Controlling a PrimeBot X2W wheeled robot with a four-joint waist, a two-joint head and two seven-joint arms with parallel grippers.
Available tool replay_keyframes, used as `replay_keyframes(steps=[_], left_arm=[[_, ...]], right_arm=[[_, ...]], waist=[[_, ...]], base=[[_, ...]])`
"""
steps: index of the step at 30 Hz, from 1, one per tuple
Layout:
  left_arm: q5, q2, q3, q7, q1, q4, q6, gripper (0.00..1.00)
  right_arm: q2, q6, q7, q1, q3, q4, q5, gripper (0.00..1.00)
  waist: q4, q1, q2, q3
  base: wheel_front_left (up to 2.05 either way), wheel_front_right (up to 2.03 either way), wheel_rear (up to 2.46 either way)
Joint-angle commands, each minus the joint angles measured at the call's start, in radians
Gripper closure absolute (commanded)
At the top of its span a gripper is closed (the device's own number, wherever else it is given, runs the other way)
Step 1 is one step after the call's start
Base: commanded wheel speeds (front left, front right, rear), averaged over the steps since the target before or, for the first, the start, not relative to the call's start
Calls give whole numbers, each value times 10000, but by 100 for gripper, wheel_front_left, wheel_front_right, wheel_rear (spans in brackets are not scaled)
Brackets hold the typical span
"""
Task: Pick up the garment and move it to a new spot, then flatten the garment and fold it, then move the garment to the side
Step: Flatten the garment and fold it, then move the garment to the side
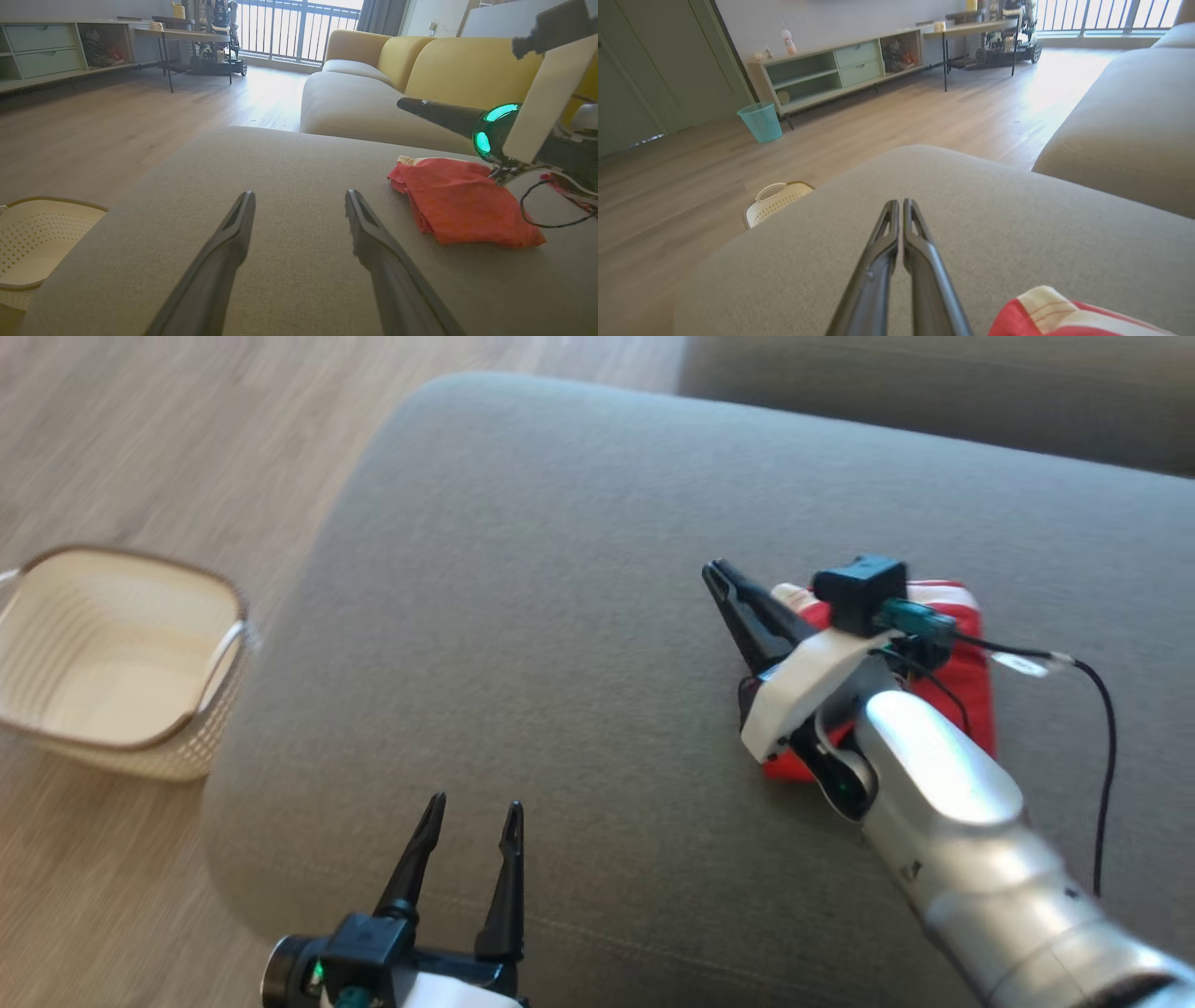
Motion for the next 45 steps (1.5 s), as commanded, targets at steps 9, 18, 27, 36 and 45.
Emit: replay_keyframes(steps=[9,18,27,36,45], left_arm=[[134,-59,1130,-51,308,-493,170,0],[268,-59,1653,-51,423,-731,309,0],[283,-59,1802,-51,476,-787,536,0],[455,-59,1958,-51,900,-817,682,0],[607,-59,2058,-51,1058,-723,498,0]], right_arm=[[96,-4,-107,3667,-2761,-4594,-2196,0],[198,-4,-108,5906,-4321,-5868,-3165,0],[204,-4,-108,7670,-4886,-7185,-3019,0],[205,-4,-108,8344,-4967,-7763,-3166,0],[206,-4,-108,8382,-4803,-8096,-3044,0]], waist=[[-1763,0,0,-1112],[-2780,0,0,-1254],[-3165,0,0,-1320],[-3425,0,0,-1427],[-3338,0,0,-1421]], base=[[0,0,0],[0,0,0],[0,0,0],[0,0,0],[0,0,0]])
